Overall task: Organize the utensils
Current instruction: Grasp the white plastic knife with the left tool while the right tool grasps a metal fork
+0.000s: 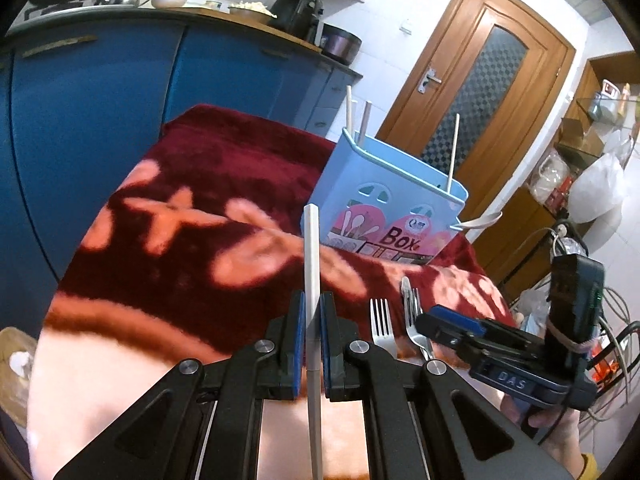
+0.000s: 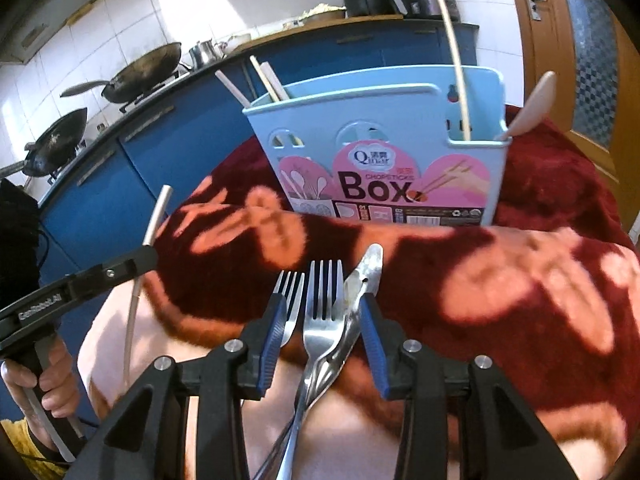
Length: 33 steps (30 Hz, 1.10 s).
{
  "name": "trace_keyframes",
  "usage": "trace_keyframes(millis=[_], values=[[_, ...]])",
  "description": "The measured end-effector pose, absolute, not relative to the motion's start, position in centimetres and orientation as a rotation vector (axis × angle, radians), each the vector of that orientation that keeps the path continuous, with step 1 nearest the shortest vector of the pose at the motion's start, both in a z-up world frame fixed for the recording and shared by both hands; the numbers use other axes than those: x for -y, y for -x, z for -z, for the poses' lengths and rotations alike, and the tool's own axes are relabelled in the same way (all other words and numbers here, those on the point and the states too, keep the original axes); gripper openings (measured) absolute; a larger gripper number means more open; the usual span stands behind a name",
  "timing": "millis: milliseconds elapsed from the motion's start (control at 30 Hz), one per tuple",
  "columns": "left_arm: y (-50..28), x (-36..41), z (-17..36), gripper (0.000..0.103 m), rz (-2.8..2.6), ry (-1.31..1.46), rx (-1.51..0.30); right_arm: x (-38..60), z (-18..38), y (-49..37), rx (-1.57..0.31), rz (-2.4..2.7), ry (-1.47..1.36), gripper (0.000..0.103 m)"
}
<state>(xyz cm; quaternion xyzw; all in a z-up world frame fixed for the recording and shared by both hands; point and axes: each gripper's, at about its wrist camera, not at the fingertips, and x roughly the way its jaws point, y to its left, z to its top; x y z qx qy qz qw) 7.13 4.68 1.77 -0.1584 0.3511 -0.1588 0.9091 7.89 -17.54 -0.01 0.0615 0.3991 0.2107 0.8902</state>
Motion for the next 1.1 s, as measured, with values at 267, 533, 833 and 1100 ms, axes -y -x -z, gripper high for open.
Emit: trace_keyframes(millis=[267,533,833,1100], values=[[-7.1,-5.1,-1.8,0.007,0.346,0.338,-0.709,17.5,0.7,-9.3,-0.860,-0.484,-0.141,0.040],[-7.0,-4.6,-1.8,0.007,0.363,0.342,-0.703,18.2,0.6,-9.4,-0.840,-0.524,-0.203,0.021],[-6.7,-4.0,-2.3,0.007,0.389,0.341,-0.678,19.5,-1.7,-6.3,-0.678,-0.493,-0.208,0.003],[-6.2,-3.2,-3.1,0.007,0.426,0.337,-0.638,21.1,-3.2,-4.2,-0.602,-0.448,-0.242,0.002]])
